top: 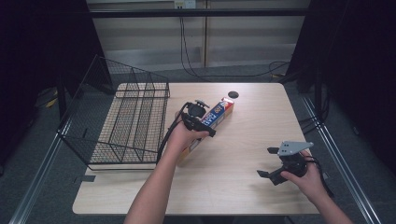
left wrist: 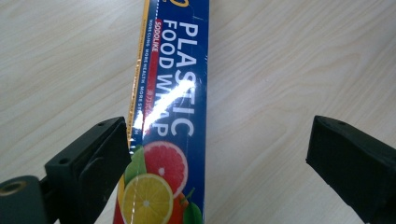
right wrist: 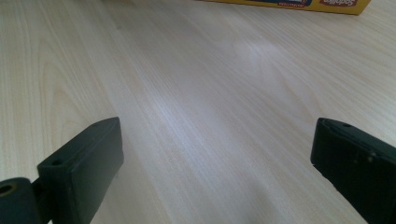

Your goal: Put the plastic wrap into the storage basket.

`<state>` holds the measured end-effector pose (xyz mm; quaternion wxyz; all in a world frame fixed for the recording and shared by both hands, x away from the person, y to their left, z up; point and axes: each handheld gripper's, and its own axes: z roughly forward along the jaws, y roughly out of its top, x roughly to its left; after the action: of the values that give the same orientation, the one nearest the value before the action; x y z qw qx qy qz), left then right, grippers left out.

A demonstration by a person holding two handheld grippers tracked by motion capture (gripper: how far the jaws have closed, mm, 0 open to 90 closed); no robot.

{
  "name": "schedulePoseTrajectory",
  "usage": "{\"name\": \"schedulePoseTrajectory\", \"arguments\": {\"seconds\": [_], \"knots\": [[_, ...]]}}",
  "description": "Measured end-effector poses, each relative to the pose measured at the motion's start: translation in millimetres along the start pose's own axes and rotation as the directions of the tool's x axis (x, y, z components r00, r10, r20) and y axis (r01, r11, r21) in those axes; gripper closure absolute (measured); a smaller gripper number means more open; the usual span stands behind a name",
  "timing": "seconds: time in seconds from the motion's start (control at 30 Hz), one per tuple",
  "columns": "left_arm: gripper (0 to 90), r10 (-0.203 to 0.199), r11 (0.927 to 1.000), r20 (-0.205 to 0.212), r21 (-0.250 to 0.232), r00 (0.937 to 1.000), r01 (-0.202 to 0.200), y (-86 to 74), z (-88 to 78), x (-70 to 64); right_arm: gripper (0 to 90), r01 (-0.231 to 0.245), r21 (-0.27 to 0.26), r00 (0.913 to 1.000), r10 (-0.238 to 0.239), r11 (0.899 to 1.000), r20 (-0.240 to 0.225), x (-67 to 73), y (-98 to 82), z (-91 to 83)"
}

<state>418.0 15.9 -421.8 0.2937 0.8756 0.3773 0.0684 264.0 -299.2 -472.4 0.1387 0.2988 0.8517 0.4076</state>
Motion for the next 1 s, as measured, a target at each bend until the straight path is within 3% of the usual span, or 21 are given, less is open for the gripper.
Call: {"name": "schedulePoseTrajectory", "arguments": {"seconds": [0.43,0.57,0.7,0.73,0.8,0.9,1.0], "knots": [[6.4,-0.020,0.9996,-0.031,0.020,0.9993,0.021,10.4,8.6,10.6,2.3,0.007,0.002,1.0000,-0.007,1.000,-0.002,0.2,0.2,0.8],[7.1,-0.029,0.9994,-0.022,0.016,0.9993,0.029,12.4,11.1,11.4,2.3,0.012,0.000,0.9999,-0.012,1.000,0.000,0.2,0.2,1.1],[7.5,-0.032,0.9984,-0.028,0.046,0.9991,0.033,13.1,14.3,13.8,2.3,0.009,-0.001,1.0000,-0.009,1.000,-0.002,0.3,0.4,1.5],[7.9,-0.046,0.9981,-0.007,0.040,0.9989,0.047,13.3,16.2,16.9,2.2,0.008,0.001,1.0000,-0.008,1.000,0.001,0.5,0.4,1.5],[9.2,-0.039,0.9981,0.002,0.047,0.9992,0.039,13.2,16.7,18.9,2.2,0.009,0.002,1.0000,-0.009,1.000,0.000,0.7,0.3,1.7],[11.2,-0.061,0.9970,-0.006,0.047,0.9981,0.062,12.5,20.4,20.8,2.2,0.009,0.002,1.0000,-0.009,1.000,0.001,0.6,0.3,1.5],[12.7,-0.053,0.9965,-0.011,0.065,0.9985,0.054,12.0,22.9,22.8,2.3,0.009,0.001,1.0000,-0.009,1.000,-0.004,0.0,0.2,1.5]]}}
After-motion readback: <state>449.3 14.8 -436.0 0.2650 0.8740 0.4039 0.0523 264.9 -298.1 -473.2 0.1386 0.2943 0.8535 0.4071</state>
